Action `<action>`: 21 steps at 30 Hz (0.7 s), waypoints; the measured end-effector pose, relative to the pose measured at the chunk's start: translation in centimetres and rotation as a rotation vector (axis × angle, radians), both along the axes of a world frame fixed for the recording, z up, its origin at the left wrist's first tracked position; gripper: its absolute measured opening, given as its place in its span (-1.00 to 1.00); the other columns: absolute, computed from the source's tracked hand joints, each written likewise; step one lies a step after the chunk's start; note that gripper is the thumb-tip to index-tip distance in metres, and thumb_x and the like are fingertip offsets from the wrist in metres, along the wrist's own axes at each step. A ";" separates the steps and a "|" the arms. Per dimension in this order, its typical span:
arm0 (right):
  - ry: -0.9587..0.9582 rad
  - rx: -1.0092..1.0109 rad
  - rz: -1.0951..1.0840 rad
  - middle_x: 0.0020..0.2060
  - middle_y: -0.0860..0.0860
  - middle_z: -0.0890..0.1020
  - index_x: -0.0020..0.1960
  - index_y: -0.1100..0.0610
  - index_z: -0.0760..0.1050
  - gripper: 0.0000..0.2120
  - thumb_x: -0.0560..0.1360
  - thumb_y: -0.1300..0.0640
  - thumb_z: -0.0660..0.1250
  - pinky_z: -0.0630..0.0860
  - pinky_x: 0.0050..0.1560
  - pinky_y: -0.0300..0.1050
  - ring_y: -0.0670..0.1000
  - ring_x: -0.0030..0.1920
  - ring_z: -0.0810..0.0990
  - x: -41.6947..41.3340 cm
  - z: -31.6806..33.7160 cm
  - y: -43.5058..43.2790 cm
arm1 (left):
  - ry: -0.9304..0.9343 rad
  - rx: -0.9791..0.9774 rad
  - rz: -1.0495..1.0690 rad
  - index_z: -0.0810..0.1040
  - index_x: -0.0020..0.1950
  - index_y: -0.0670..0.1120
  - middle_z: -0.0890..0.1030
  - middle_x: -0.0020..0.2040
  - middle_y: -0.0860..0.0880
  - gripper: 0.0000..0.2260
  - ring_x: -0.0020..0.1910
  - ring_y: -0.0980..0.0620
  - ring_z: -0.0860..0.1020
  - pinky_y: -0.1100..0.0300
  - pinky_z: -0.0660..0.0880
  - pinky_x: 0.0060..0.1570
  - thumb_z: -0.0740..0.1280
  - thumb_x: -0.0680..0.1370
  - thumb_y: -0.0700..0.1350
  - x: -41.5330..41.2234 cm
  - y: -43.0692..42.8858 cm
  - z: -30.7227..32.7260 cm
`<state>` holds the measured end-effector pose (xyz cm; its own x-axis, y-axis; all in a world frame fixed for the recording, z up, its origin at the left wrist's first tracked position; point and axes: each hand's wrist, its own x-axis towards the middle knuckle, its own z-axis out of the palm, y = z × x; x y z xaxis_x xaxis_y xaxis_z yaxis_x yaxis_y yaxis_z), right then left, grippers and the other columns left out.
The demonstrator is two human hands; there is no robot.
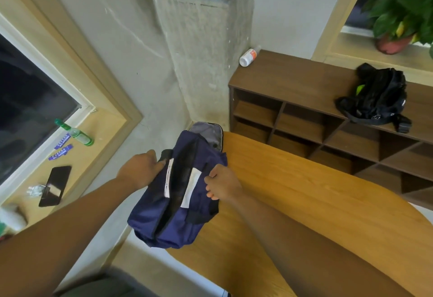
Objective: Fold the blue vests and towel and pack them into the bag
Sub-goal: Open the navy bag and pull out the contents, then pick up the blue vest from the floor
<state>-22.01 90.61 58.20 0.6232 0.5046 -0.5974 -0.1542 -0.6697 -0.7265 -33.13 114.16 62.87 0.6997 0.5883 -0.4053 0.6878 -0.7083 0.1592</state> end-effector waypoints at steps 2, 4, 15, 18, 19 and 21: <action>-0.019 -0.003 -0.007 -0.16 0.12 0.73 -0.02 0.11 0.51 -0.93 0.61 0.11 0.31 0.74 -0.08 0.15 0.04 -0.30 0.73 0.1 0.4 -2.1 | -0.045 -0.049 0.000 0.41 -0.05 -0.03 0.61 -0.18 -0.04 -0.70 -0.19 -0.02 0.56 0.08 0.42 -0.21 0.24 0.69 0.18 1.0 -1.9 0.3; -0.028 0.010 -0.016 -0.19 0.10 0.69 0.05 0.13 0.51 -0.93 0.61 0.13 0.32 0.68 -0.25 -0.03 0.02 -0.34 0.68 0.3 0.9 -5.0 | -0.079 -0.124 -0.001 0.43 -0.05 -0.02 0.62 -0.18 -0.03 -0.73 -0.16 -0.04 0.59 0.05 0.44 -0.16 0.28 0.68 0.15 2.3 -4.5 0.4; -0.203 0.019 -0.356 -0.19 -0.02 0.73 -0.04 -0.01 0.57 -0.93 0.62 0.11 0.35 0.66 -0.14 0.00 -0.05 -0.22 0.71 1.5 7.3 -33.2 | -0.078 -0.506 -0.440 0.58 0.06 0.01 0.65 -0.06 0.06 -0.80 -0.11 0.11 0.60 0.17 0.47 -0.18 0.28 0.71 0.10 11.6 -32.4 2.8; -0.206 0.005 -0.502 -0.20 0.01 0.73 -0.03 0.00 0.57 -0.94 0.61 0.11 0.33 0.65 -0.17 0.07 -0.03 -0.24 0.72 0.3 7.9 -42.8 | -0.016 -0.544 -0.580 0.59 0.06 0.05 0.67 -0.03 0.06 -0.81 -0.10 0.08 0.62 0.14 0.50 -0.18 0.27 0.72 0.11 13.5 -42.2 3.0; -0.206 0.000 -0.548 -0.20 0.01 0.74 -0.03 0.00 0.57 -0.94 0.60 0.11 0.33 0.65 -0.16 0.10 -0.04 -0.24 0.73 -0.2 7.7 -46.1 | 0.004 -0.538 -0.636 0.59 0.05 0.08 0.67 -0.04 0.06 -0.81 -0.13 0.07 0.62 0.11 0.51 -0.17 0.27 0.72 0.13 14.0 -45.3 2.9; -0.196 -0.006 -0.643 -0.19 0.01 0.74 -0.03 0.00 0.57 -0.93 0.60 0.11 0.32 0.67 -0.15 0.14 -0.07 -0.24 0.73 -1.5 7.5 -52.5 | 0.055 -0.526 -0.739 0.58 0.04 0.10 0.65 -0.04 0.06 -0.82 -0.18 0.03 0.60 0.07 0.51 -0.18 0.27 0.71 0.14 14.8 -51.5 2.7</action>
